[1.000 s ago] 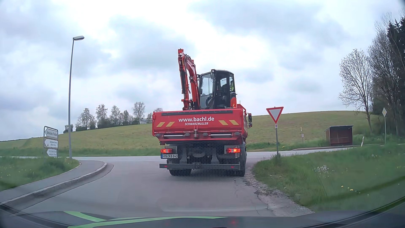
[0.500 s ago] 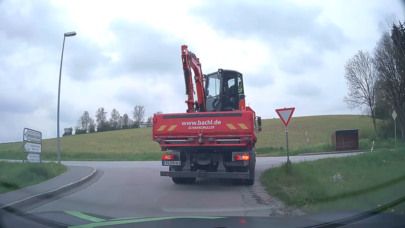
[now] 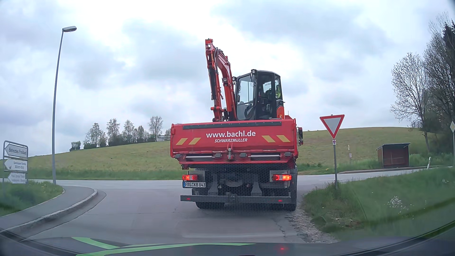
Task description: Follow the waypoints while adhering to traffic rules and regulations
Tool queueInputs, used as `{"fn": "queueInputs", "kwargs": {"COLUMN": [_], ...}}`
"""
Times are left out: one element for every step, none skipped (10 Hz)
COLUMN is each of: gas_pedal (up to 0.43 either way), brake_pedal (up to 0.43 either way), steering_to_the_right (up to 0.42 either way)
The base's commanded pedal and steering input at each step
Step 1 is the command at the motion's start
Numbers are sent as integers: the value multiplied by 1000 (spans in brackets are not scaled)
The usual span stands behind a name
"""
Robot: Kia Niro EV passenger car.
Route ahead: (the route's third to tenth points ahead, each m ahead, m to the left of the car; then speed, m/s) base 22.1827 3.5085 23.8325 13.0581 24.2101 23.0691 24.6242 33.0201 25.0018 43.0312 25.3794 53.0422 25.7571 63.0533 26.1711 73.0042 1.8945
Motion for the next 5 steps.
{"fn": "queueInputs", "kwargs": {"gas_pedal": [0,0,0,0,0], "brake_pedal": [207,207,207,207,207], "steering_to_the_right": [-2,-2,-2,-2,-1]}}
